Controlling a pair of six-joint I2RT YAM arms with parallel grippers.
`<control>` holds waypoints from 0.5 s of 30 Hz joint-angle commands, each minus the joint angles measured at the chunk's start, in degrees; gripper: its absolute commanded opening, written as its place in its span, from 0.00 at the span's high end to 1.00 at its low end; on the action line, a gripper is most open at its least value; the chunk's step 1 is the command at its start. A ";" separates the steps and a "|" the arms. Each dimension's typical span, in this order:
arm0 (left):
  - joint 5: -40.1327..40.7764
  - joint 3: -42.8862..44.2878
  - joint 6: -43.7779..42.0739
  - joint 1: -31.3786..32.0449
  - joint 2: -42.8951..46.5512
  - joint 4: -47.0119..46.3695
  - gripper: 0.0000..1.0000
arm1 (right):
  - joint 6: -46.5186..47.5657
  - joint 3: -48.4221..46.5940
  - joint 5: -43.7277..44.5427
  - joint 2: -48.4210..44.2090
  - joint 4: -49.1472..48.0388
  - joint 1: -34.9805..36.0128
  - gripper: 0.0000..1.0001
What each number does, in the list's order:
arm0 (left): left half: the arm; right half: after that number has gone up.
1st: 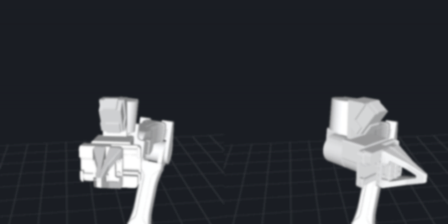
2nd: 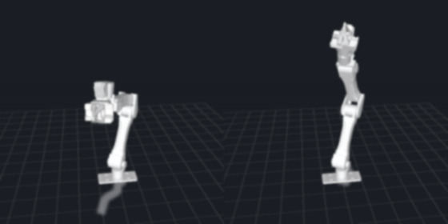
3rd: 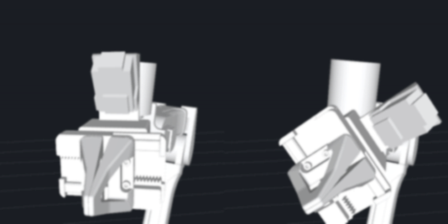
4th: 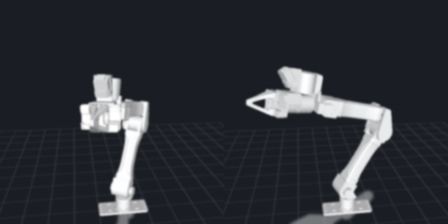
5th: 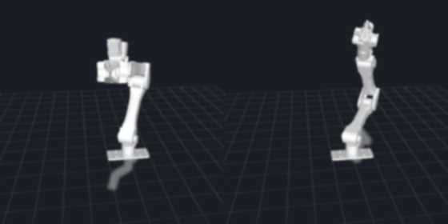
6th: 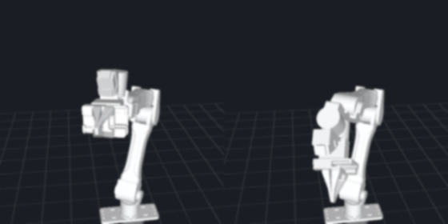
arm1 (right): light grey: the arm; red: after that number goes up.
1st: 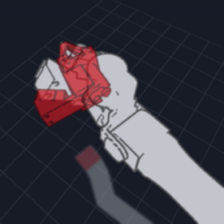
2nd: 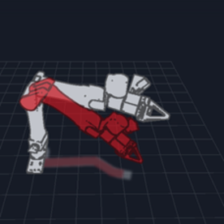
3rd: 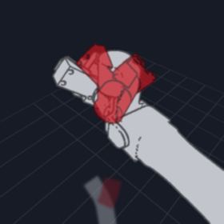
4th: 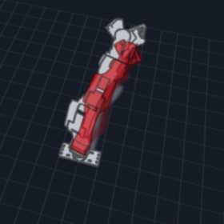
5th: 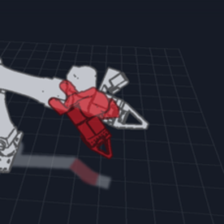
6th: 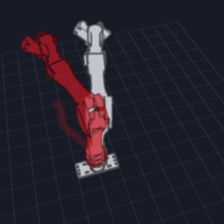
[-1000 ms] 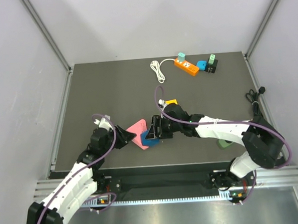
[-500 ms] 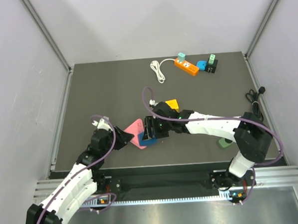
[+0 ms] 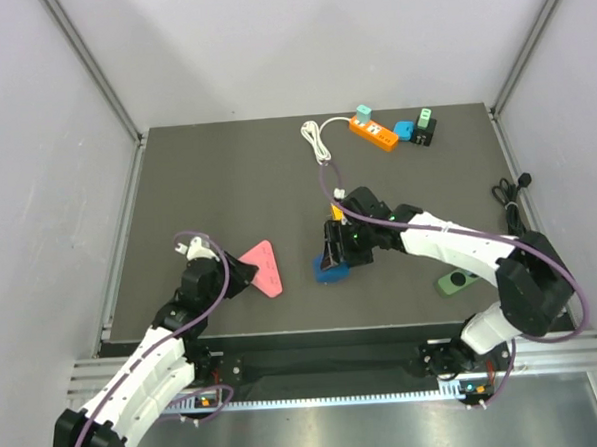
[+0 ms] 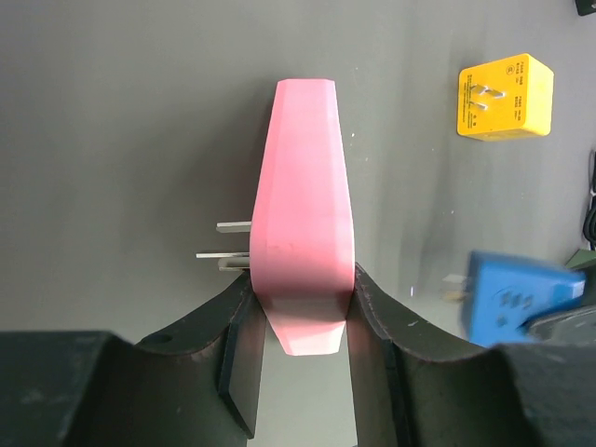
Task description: Pull the plug off the socket
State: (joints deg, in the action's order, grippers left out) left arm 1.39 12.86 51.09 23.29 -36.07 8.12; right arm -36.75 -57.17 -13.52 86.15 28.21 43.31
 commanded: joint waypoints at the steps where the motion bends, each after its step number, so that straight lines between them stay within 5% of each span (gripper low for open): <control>1: 1.60 -2.05 -3.37 -0.17 0.39 6.38 1.00 | 2.47 -0.94 6.22 -6.16 -1.92 -2.61 1.00; 5: -0.77 -1.44 -3.19 -0.17 0.04 6.47 1.00 | 3.52 1.44 6.14 -9.50 -4.56 -9.63 1.00; 7: -0.95 -0.91 -3.28 -0.17 -0.31 7.17 0.91 | 4.40 2.05 5.26 -9.68 -5.00 -15.06 1.00; 10: -0.77 0.32 -3.28 -0.17 -1.10 7.87 0.63 | 5.11 3.72 0.63 -9.95 -8.24 -23.23 1.00; 12: -0.69 1.28 -3.28 -0.17 -1.63 8.75 0.53 | 4.50 4.78 -2.11 -9.95 -12.02 -29.21 1.00; 13: -0.60 1.64 -3.28 -0.17 -1.89 9.10 0.38 | 4.24 5.74 -4.13 -9.95 -13.25 -30.90 1.00; 15: -0.68 2.87 -3.45 -0.17 -2.25 10.07 0.30 | 4.06 6.19 -5.90 -9.16 -16.24 -33.80 1.00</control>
State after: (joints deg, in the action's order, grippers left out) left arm 0.56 13.52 49.34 23.22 -37.47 12.99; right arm -33.06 -51.35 -13.91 77.91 20.14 13.43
